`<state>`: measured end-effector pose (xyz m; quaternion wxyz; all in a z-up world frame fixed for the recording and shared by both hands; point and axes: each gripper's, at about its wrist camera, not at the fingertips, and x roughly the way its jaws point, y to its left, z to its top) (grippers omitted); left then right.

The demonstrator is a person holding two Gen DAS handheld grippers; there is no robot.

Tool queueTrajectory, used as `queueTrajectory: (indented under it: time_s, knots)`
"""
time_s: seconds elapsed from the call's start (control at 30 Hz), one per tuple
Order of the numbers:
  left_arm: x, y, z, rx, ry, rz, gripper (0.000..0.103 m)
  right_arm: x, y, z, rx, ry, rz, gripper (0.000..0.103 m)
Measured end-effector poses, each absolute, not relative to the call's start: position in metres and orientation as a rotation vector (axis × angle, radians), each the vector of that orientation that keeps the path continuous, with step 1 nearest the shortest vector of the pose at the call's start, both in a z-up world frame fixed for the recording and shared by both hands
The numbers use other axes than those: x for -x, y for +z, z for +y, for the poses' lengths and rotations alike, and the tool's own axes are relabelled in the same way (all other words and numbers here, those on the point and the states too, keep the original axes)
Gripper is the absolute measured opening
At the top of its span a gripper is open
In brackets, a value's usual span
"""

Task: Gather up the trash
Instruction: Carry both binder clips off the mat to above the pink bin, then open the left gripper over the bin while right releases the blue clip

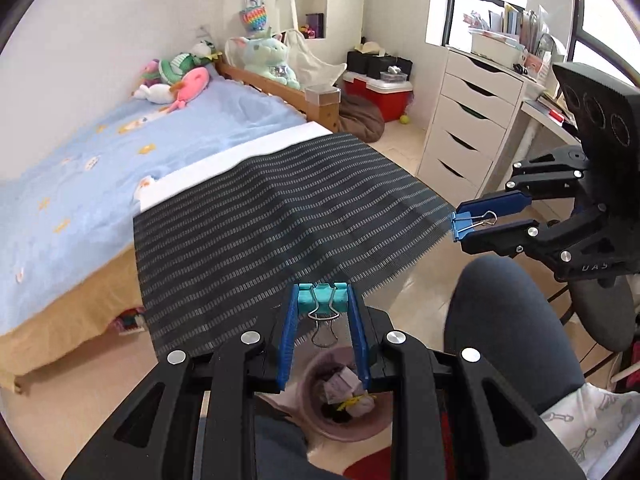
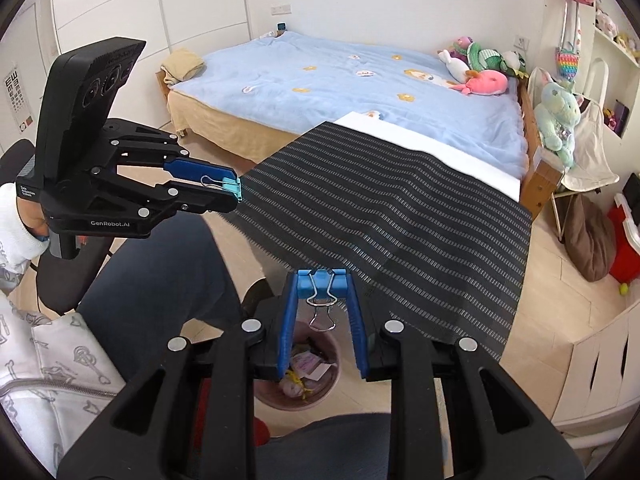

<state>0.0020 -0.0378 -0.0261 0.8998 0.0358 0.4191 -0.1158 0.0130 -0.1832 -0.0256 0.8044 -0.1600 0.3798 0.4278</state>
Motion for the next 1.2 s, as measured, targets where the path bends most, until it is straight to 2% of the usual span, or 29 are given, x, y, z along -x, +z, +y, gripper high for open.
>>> queueTrajectory:
  time_s: [0.73, 0.77, 0.8, 0.83, 0.93, 1.2]
  knots:
    - [0.032, -0.03, -0.033, -0.018, -0.261, 0.866, 0.024, 0.023, -0.038, -0.164, 0.353, 1.008, 0.853, 0.025]
    - [0.032, -0.03, -0.033, -0.017, -0.262, 0.867, 0.025, 0.022, -0.039, -0.164, 0.353, 1.01, 0.859, 0.029]
    - [0.031, -0.03, -0.032, -0.015, -0.264, 0.868, 0.025, 0.022, -0.039, -0.164, 0.354, 1.008, 0.861, 0.044]
    - [0.03, -0.031, -0.032, -0.015, -0.263, 0.869, 0.025, 0.021, -0.039, -0.164, 0.353, 1.005, 0.861, 0.064]
    - [0.03, -0.032, -0.032, -0.016, -0.264, 0.872, 0.025, 0.02, -0.039, -0.166, 0.329, 0.996, 0.858, 0.083]
    - [0.03, -0.032, -0.034, -0.02, -0.275, 0.883, 0.025, 0.014, -0.039, -0.17, 0.302, 0.972, 0.867, 0.092]
